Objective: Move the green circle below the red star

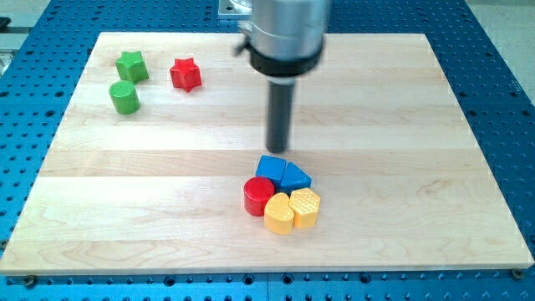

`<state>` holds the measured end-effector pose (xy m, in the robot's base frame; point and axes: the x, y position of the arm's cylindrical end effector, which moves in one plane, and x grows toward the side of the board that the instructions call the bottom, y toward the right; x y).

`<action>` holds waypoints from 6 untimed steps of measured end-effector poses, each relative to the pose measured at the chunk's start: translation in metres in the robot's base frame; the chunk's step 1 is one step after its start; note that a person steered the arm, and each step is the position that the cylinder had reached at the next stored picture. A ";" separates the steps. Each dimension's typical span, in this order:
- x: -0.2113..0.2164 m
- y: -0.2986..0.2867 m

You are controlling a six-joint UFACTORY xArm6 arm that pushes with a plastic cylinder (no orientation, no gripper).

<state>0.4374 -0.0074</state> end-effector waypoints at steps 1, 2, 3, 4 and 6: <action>0.014 -0.109; 0.001 -0.219; -0.059 -0.248; -0.061 -0.216; -0.055 -0.153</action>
